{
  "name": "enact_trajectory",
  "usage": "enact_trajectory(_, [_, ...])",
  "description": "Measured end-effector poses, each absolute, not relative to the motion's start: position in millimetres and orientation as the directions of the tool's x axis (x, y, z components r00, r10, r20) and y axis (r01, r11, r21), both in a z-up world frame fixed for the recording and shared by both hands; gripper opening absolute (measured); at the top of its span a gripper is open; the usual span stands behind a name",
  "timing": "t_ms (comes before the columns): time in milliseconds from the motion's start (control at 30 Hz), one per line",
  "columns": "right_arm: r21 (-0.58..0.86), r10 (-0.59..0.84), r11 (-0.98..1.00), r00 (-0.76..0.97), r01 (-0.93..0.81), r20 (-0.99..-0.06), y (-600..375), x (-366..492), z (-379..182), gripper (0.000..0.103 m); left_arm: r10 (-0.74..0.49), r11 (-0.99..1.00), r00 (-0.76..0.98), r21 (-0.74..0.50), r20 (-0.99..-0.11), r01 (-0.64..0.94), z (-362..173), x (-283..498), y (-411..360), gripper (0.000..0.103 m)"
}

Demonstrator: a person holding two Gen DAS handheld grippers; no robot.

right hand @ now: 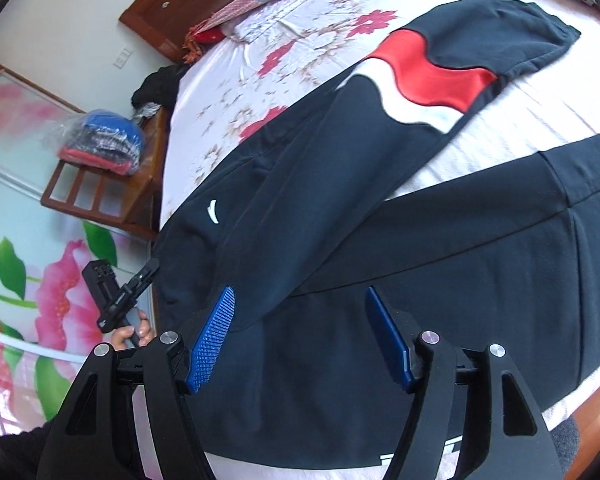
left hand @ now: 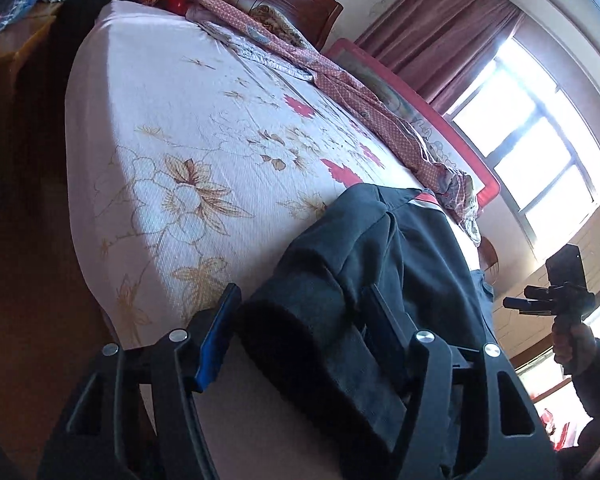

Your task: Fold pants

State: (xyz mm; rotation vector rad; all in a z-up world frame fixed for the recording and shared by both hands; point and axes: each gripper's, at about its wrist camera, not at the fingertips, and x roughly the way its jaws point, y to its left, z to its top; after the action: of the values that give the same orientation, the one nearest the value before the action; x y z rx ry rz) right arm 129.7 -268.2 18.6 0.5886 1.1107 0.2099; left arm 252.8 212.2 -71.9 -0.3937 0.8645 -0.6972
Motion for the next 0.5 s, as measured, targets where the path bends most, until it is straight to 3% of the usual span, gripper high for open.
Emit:
enact_trajectory(67, [0.566, 0.462, 0.814, 0.446, 0.129, -0.766, -268, 130, 17, 0.067, -0.685, 0.728, 0.445, -0.568, -0.577, 0.384, -75, 256, 211, 0.036])
enact_trajectory(100, [0.561, 0.453, 0.816, 0.451, 0.139, -0.769, -270, 130, 17, 0.067, -0.669, 0.743, 0.449, -0.557, -0.593, 0.371, -76, 256, 210, 0.020])
enact_trajectory(133, [0.556, 0.444, 0.819, 0.456, 0.144, -0.771, -272, 130, 18, 0.067, -0.649, 0.760, 0.462, -0.546, -0.605, 0.352, -75, 253, 209, 0.013])
enact_trajectory(200, [0.538, 0.416, 0.828, 0.472, 0.157, -0.778, -281, 134, 22, 0.067, -0.605, 0.792, 0.530, -0.517, -0.594, 0.325, -57, 241, 210, 0.010])
enact_trajectory(333, [0.517, 0.354, 0.832, 0.522, 0.204, -0.776, -319, 161, 35, 0.067, -0.567, 0.803, 0.676, -0.499, -0.470, 0.327, 2, 202, 204, 0.009])
enact_trajectory(500, [0.555, 0.337, 0.769, 0.536, 0.317, -0.774, -386, 252, 38, 0.067, -0.505, 0.836, 0.766, -0.447, -0.397, 0.319, 47, 171, 187, 0.009])
